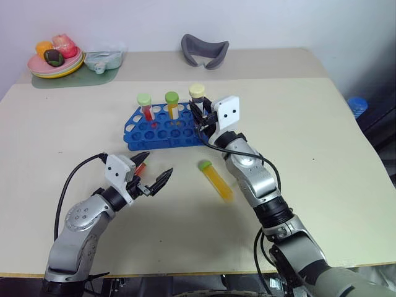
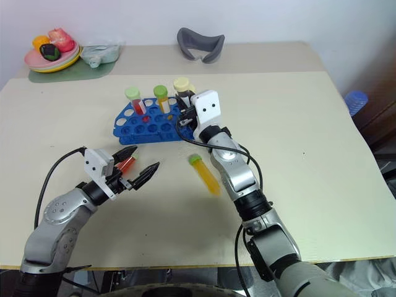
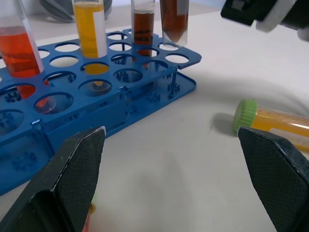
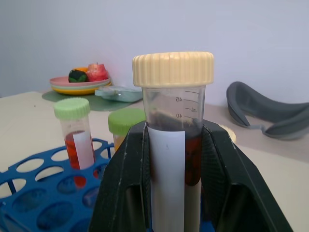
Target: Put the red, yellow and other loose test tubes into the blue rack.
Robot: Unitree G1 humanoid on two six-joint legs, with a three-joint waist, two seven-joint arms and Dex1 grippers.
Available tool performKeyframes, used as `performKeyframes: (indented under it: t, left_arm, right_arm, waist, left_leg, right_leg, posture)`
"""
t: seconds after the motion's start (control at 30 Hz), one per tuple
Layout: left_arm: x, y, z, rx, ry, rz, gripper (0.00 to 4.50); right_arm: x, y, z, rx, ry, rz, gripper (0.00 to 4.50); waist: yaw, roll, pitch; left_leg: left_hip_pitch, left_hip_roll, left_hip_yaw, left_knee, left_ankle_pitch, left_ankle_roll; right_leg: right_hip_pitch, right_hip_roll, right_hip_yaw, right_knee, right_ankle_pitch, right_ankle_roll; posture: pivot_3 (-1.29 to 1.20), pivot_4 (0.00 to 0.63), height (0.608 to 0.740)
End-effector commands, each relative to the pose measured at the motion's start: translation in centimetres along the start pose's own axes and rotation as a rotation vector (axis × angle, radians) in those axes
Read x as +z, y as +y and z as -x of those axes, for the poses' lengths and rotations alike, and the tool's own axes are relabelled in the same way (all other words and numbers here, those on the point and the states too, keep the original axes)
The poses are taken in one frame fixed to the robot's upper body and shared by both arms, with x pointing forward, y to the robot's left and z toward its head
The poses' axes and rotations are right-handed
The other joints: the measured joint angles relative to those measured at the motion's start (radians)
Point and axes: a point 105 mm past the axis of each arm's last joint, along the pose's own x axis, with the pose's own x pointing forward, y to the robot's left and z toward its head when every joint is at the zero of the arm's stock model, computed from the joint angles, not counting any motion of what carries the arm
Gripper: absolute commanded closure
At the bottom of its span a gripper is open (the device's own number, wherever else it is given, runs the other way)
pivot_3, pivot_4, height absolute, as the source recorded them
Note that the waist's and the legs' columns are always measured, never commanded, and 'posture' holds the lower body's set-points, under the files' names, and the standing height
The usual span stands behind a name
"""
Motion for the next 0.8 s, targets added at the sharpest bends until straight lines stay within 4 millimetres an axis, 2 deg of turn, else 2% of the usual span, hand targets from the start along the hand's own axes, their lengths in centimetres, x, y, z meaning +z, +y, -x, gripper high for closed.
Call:
performKeyframes:
  t: [0.03, 0.4, 0.8]
  left_arm:
    - [1.1, -0.2, 0.0, -0.015, -0.042, -0.031, 0.0]
    - [1.1, -0.4, 0.0, -0.034, -0.035, -0.039, 0.0]
    - [1.1, -0.5, 0.0, -0.037, -0.037, -0.042, 0.0]
  right_arm:
    - [1.1, 0.2, 0.0, 0.004, -0.055, 0.011, 3.7]
    - [-0.2, 0.3, -0.4, -0.008, -0.026, -0.02, 3.7]
    - [-0.4, 0.4, -0.7, 0.005, -0.036, -0.041, 3.7]
  waist:
    - [-0.002, 0.0, 0.0]
    - [-0.002, 0.0, 0.0]
    - [-0.003, 0.0, 0.0]
  left_leg:
    - [0.0, 0.0, 0.0, 0.0, 0.0, 0.0]
    - [0.001, 0.0, 0.0, 0.0, 0.0, -0.001]
    - [0.003, 0.0, 0.0, 0.0, 0.001, -0.001]
  right_leg:
    - [0.0, 0.0, 0.0, 0.0, 0.0, 0.0]
    - [0.0, 0.0, 0.0, 0.002, 0.0, 0.0]
    - [0.0, 0.0, 0.001, 0.004, 0.0, 0.0]
  posture:
    - [0.0, 0.15, 0.74]
    - [0.0, 0.15, 0.74]
    - [0.0, 0.15, 0.74]
